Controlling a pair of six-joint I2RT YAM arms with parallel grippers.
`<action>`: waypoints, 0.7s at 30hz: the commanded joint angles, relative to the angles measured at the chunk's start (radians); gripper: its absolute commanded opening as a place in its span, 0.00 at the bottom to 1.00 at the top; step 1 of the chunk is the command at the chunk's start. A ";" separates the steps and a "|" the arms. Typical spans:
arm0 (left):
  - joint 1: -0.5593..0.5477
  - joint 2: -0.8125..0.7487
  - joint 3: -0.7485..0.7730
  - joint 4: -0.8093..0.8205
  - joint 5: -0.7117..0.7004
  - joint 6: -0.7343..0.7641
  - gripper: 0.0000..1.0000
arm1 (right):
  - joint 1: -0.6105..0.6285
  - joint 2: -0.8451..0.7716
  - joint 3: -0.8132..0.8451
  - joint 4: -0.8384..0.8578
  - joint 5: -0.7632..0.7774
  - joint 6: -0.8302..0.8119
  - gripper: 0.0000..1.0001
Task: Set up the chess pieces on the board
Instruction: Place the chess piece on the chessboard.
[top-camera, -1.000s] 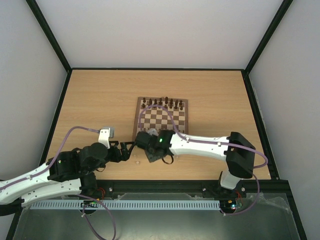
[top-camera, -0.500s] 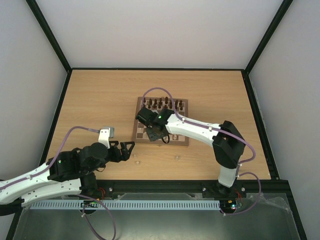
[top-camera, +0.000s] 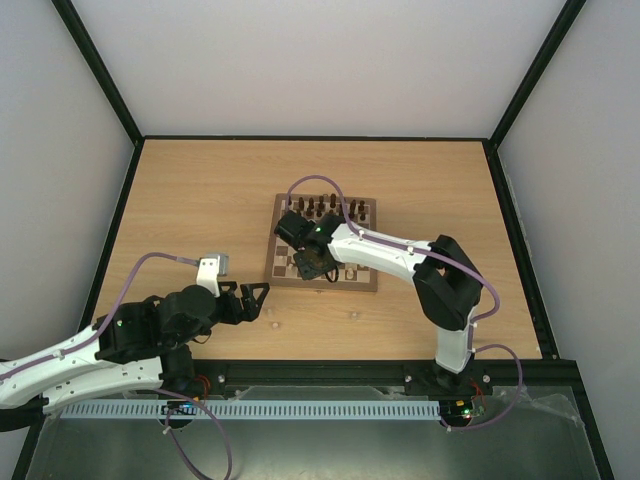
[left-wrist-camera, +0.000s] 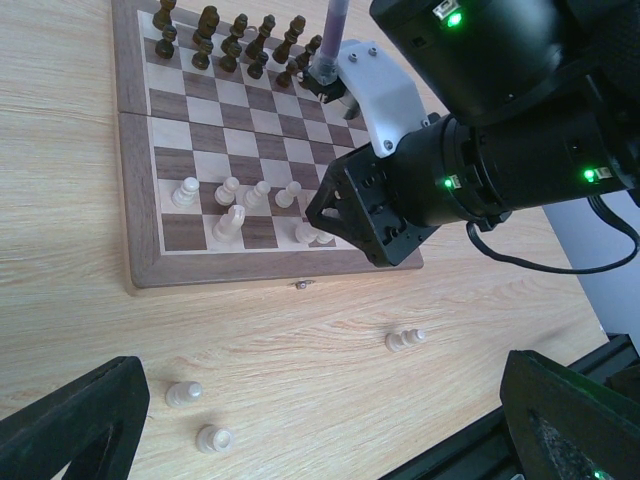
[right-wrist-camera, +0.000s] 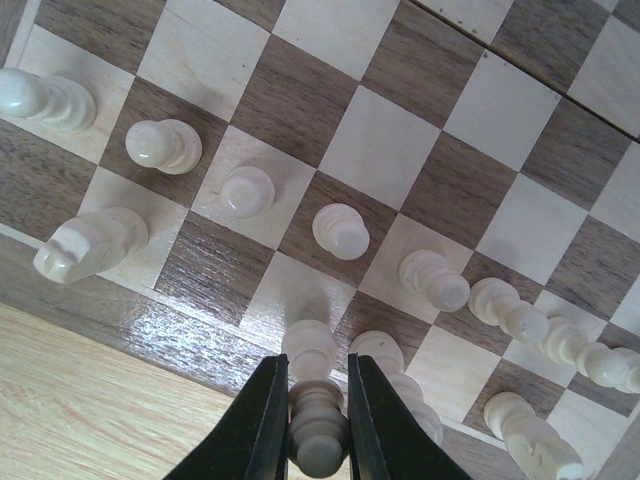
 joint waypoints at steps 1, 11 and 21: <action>0.003 -0.002 0.018 -0.024 -0.023 0.006 0.99 | -0.010 0.026 0.024 -0.011 -0.017 -0.021 0.11; 0.003 -0.008 0.017 -0.024 -0.018 0.004 0.99 | -0.019 0.049 0.030 0.003 -0.025 -0.026 0.11; 0.003 -0.006 0.018 -0.027 -0.022 0.003 0.99 | -0.019 0.035 0.046 -0.001 -0.052 -0.033 0.29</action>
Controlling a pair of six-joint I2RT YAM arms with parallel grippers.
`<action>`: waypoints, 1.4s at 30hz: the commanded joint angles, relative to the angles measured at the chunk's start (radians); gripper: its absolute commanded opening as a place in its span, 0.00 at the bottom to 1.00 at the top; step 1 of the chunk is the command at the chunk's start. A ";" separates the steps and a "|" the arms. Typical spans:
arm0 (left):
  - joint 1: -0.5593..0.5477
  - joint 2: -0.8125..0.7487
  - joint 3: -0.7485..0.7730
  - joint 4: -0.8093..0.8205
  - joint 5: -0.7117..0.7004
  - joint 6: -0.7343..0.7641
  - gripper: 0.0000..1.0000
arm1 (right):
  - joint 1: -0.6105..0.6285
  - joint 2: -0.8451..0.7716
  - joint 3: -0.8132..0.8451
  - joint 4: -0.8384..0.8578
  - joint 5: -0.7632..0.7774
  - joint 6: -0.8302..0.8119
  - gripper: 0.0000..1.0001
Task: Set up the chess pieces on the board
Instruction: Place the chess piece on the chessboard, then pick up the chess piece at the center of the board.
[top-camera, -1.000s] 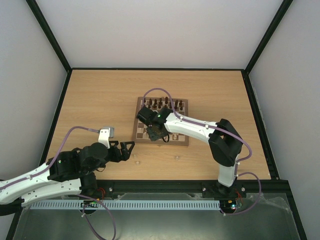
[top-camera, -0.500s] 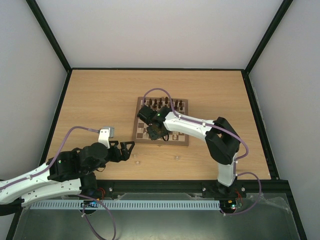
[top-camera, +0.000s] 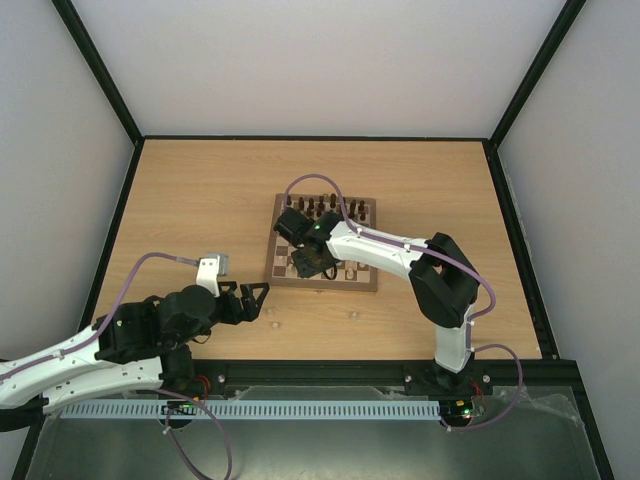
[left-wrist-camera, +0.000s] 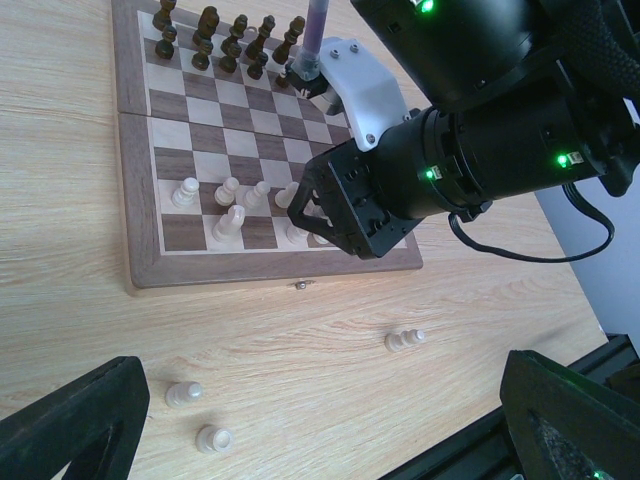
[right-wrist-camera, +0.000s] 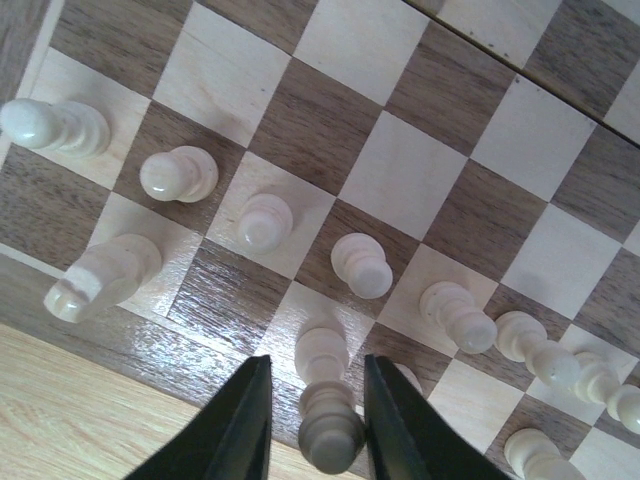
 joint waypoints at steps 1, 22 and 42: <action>0.004 -0.002 0.018 -0.026 -0.023 0.003 0.99 | -0.003 0.003 0.032 -0.031 -0.022 -0.007 0.30; 0.005 0.204 0.037 -0.043 -0.051 -0.016 0.99 | -0.003 -0.472 -0.293 -0.043 -0.064 0.089 0.48; 0.062 0.468 -0.014 0.042 0.003 0.022 0.99 | 0.081 -0.574 -0.659 0.094 -0.088 0.263 0.46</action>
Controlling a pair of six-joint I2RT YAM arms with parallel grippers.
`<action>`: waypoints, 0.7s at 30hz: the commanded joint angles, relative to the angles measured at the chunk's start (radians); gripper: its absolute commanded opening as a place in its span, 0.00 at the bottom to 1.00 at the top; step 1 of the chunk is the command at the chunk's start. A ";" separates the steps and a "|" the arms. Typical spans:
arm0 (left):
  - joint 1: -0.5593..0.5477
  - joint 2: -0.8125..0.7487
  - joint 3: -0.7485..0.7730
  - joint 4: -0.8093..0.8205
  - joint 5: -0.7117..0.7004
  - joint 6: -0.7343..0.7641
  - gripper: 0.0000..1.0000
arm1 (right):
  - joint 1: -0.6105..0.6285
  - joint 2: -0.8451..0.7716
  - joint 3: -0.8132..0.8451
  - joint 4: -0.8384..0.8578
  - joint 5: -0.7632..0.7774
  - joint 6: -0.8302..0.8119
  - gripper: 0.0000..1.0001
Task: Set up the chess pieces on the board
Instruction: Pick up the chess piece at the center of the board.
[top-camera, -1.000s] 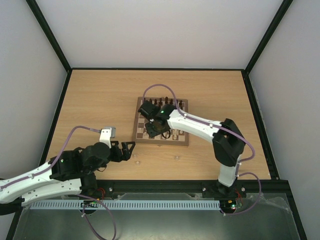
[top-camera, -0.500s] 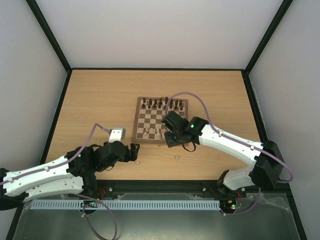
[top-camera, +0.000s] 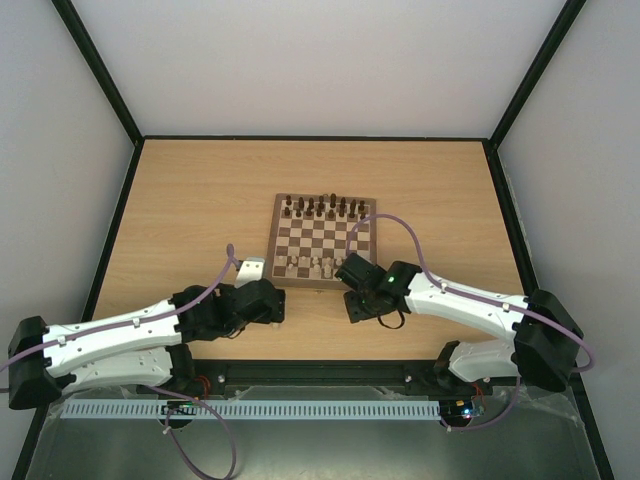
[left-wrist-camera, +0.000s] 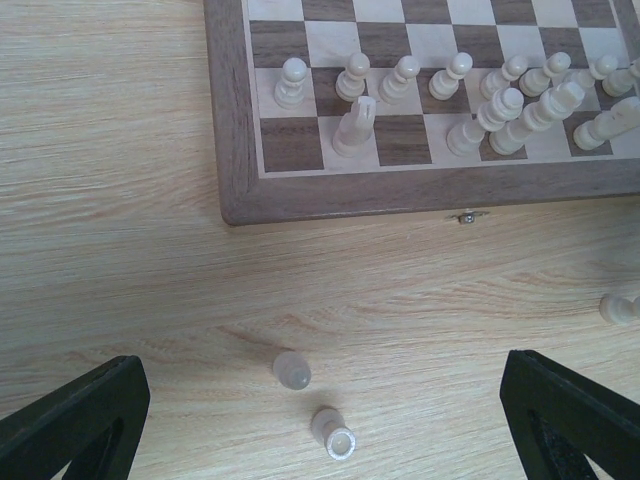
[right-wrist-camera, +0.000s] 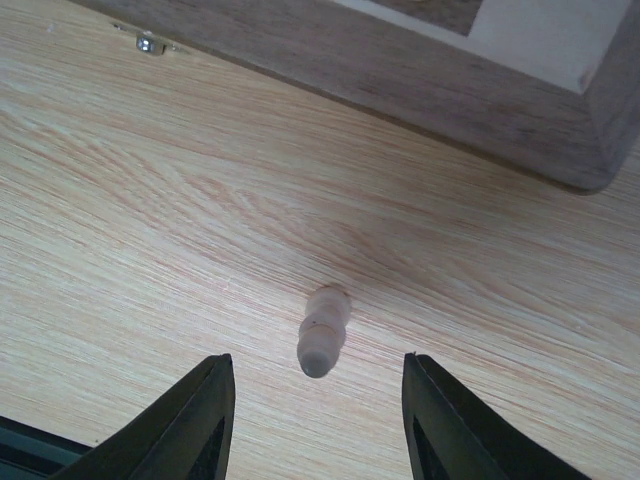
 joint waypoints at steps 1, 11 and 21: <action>0.013 0.000 -0.020 0.027 0.013 0.022 0.99 | 0.017 0.039 -0.003 0.006 0.017 0.031 0.45; 0.024 -0.040 -0.049 0.041 0.026 0.025 0.99 | 0.030 0.117 -0.004 0.017 0.019 0.038 0.30; 0.029 -0.062 -0.055 0.053 0.038 0.036 0.99 | 0.030 0.138 0.079 -0.027 0.068 0.032 0.12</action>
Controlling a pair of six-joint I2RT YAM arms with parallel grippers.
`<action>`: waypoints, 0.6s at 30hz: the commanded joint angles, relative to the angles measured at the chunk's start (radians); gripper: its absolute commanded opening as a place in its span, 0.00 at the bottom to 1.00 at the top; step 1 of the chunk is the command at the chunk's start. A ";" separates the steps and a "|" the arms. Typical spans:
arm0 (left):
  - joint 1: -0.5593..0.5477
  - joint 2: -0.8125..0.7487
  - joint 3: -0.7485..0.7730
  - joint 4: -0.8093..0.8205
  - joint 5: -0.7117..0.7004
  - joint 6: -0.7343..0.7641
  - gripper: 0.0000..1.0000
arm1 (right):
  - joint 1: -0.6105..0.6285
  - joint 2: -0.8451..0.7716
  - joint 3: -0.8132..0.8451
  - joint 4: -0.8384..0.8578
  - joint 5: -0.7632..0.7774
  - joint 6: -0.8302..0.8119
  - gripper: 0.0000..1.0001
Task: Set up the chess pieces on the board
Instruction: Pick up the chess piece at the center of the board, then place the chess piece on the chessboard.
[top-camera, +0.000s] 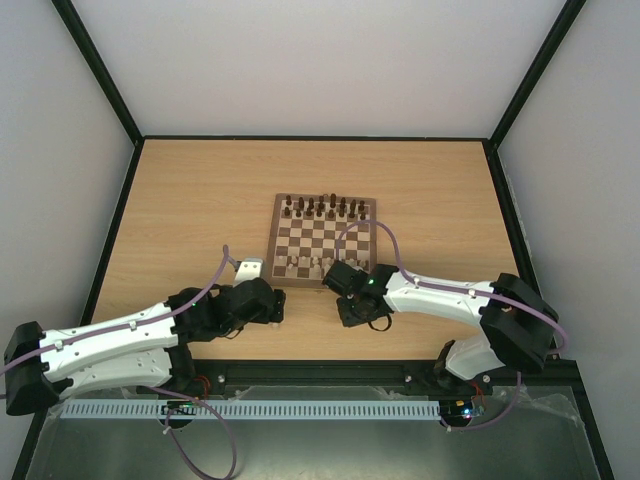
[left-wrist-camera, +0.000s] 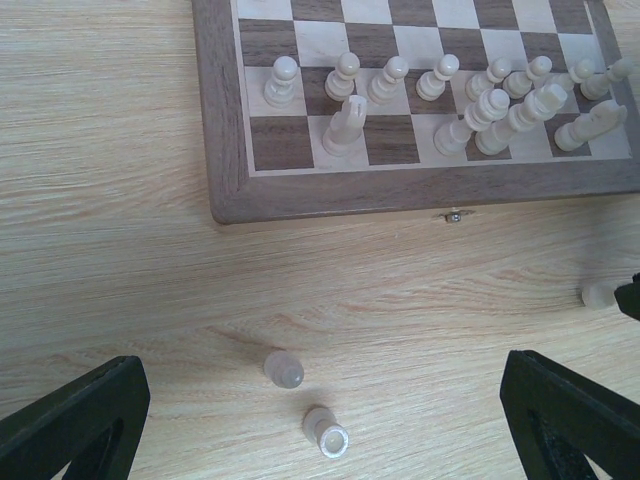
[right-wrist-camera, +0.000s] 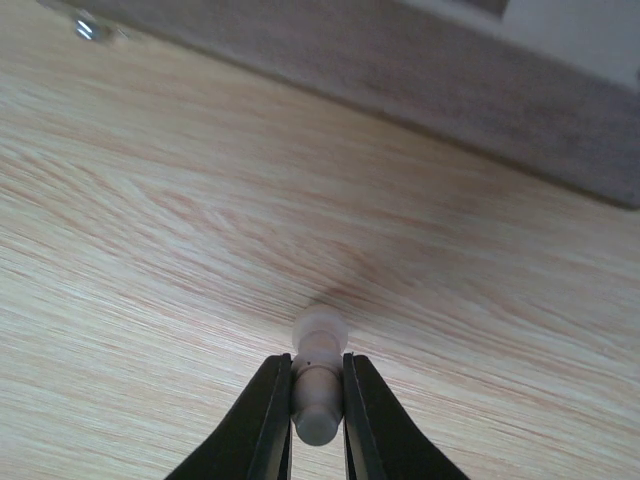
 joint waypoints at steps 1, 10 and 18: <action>0.007 -0.012 -0.011 0.013 0.004 0.018 0.99 | 0.006 -0.001 0.095 -0.080 0.067 -0.005 0.12; 0.007 -0.017 -0.017 0.022 0.011 0.026 0.99 | -0.076 0.096 0.278 -0.125 0.100 -0.121 0.12; 0.006 -0.019 -0.017 0.023 0.016 0.028 0.99 | -0.127 0.192 0.355 -0.119 0.096 -0.174 0.12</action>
